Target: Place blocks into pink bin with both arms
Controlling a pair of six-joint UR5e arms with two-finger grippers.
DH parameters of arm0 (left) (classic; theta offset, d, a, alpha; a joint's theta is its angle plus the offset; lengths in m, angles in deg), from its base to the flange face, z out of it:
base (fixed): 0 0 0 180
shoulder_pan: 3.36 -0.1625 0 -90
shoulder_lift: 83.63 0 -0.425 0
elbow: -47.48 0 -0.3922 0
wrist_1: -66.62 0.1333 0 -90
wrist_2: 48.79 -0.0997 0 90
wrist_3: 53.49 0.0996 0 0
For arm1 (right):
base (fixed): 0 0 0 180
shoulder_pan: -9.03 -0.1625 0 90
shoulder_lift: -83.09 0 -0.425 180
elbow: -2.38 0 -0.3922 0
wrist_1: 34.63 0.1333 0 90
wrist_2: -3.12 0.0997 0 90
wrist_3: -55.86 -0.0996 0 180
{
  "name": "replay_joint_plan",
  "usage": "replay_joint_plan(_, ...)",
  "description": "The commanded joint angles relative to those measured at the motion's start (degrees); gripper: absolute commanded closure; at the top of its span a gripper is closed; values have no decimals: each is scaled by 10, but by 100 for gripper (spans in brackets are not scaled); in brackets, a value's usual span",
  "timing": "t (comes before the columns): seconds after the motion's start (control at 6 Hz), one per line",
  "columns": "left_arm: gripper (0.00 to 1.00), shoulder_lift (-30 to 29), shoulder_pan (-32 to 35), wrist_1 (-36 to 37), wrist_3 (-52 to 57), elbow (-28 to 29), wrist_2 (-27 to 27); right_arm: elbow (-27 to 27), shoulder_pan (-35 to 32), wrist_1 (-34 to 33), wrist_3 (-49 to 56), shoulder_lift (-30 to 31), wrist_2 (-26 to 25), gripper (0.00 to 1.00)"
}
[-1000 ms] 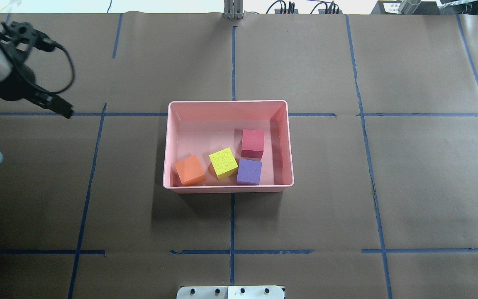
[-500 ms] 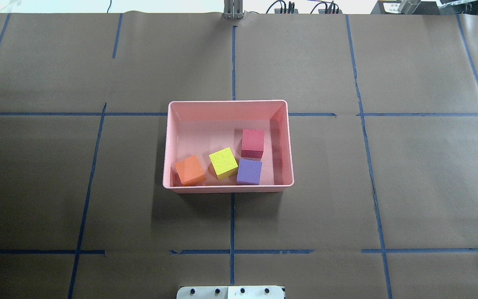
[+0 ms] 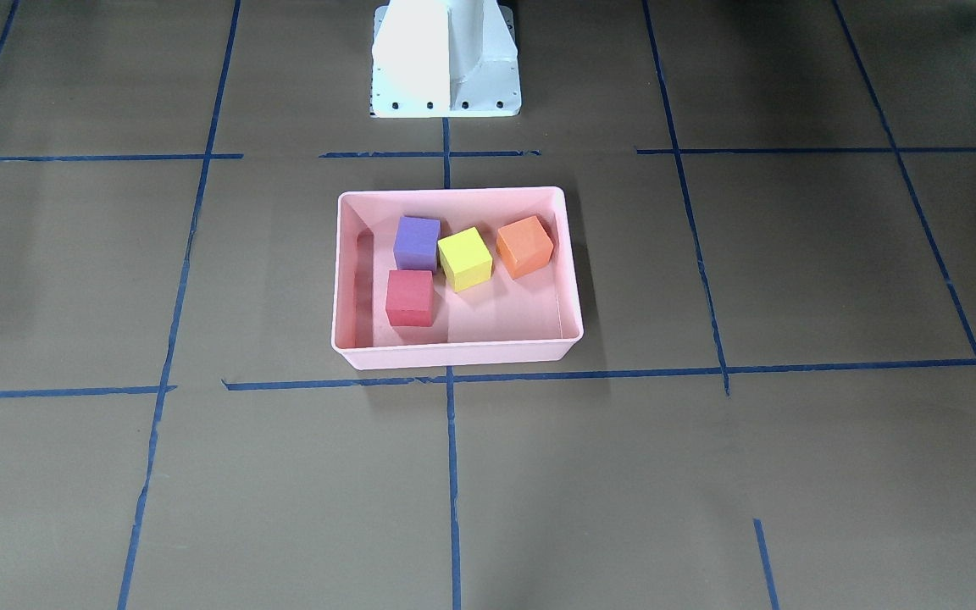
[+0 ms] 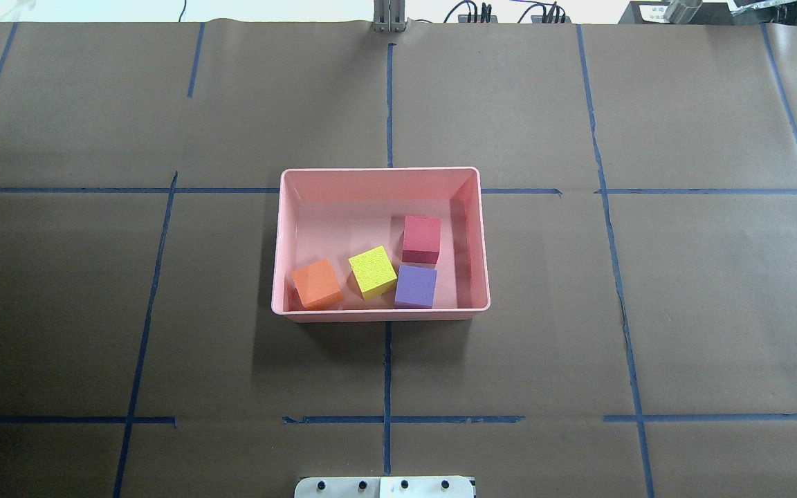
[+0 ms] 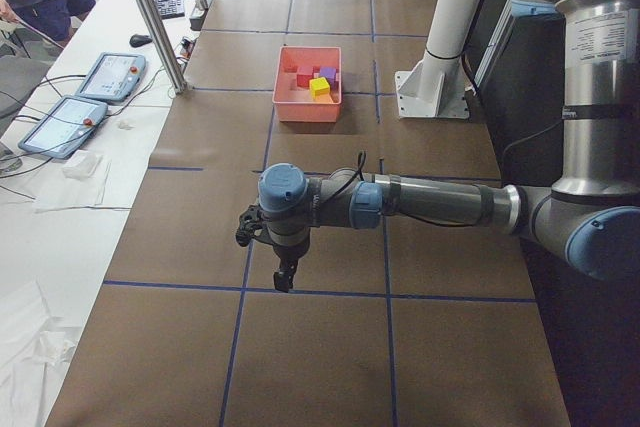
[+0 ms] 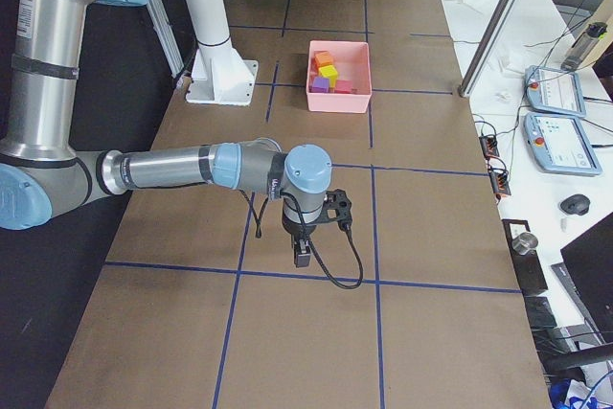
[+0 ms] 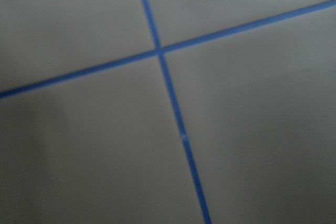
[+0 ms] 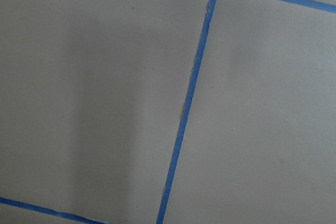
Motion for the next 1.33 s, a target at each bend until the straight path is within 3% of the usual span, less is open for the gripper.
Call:
replay_joint_plan(0.0, 0, 15, 8, 3, -4, 4, -2, -3, 0, 5, 0, 2, 1, 0)
replay_joint_plan(1.17, 0, 31, 7, 3, -2, 14, -20, -3, 0, 5, 1, 15, 2, 0)
